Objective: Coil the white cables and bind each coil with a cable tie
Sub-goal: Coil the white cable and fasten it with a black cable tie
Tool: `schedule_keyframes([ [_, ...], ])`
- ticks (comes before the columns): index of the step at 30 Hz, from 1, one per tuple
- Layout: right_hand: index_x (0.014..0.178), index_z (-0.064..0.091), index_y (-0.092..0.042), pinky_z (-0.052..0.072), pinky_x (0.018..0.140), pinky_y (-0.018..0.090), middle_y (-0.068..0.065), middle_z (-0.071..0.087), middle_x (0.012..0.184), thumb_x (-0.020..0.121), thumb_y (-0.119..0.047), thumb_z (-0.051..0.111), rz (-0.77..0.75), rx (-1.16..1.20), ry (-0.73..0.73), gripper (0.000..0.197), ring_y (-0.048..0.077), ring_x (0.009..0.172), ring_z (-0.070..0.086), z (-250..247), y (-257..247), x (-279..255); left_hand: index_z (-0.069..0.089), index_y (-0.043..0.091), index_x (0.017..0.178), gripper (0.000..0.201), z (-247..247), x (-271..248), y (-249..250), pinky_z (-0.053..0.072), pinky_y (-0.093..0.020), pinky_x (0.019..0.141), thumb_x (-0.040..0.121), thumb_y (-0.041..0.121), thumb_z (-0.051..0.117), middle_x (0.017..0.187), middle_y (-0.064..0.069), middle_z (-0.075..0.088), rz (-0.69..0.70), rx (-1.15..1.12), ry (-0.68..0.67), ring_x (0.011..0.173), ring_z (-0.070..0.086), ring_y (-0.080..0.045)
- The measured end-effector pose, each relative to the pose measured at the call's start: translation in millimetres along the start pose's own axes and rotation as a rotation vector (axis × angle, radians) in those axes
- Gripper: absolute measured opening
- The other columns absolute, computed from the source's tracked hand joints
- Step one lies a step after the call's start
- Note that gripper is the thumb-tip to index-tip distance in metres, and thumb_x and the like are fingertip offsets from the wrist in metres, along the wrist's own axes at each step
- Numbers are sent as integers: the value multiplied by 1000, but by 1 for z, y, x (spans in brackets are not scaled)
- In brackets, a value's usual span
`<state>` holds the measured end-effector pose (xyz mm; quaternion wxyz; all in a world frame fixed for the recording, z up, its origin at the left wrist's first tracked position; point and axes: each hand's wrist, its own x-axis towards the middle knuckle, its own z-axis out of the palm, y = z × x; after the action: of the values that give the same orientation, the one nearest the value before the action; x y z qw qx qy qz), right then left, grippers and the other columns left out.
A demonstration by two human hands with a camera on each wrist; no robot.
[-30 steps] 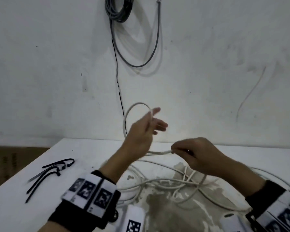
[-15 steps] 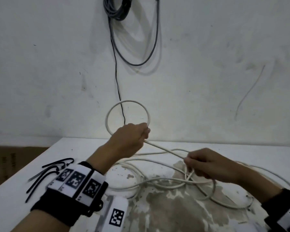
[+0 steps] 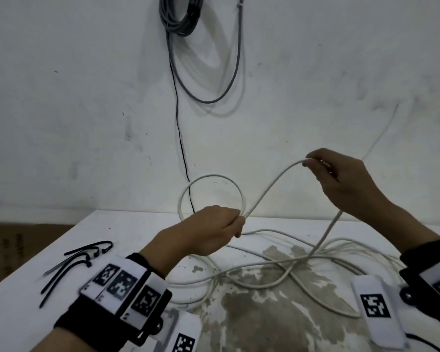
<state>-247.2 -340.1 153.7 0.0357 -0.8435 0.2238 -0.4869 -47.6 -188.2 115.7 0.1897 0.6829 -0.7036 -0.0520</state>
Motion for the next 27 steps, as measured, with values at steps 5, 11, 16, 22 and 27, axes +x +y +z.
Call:
schedule_keyframes([
  [5,83,62,-12,33,54,12,3,50,54,93,-20,55,-25,32,10,15,19,59,43,0,-7,4,39,13,58,39,3,1,5,33,-32,61,96,20,36,58,0,41,-52,-229,-10,55,36,-14],
  [11,79,63,-17,32,50,13,-11,51,49,92,-24,56,-16,5,-24,16,14,51,44,-3,-1,4,35,14,62,45,7,-2,4,31,-22,54,99,39,33,57,4,36,-56,-285,21,49,33,-8],
  [16,83,65,-17,35,55,24,-6,47,49,86,-31,62,55,-11,49,15,16,49,45,3,8,5,36,20,61,39,-3,-8,4,15,-15,38,97,34,35,44,8,20,-40,-1028,-101,38,14,-8],
  [22,76,69,-15,37,55,28,-6,52,47,85,-37,62,92,49,-77,24,15,49,49,31,-3,-15,34,17,73,28,-19,-6,-13,16,-23,41,100,25,30,43,3,20,435,-1996,-311,38,16,-12],
  [27,78,64,-10,34,44,18,-5,44,45,93,-27,53,221,414,-371,25,4,38,38,59,-12,-57,35,15,76,23,-30,-12,-23,10,-24,43,98,18,28,45,7,14,511,-2130,-3,40,10,-9],
])
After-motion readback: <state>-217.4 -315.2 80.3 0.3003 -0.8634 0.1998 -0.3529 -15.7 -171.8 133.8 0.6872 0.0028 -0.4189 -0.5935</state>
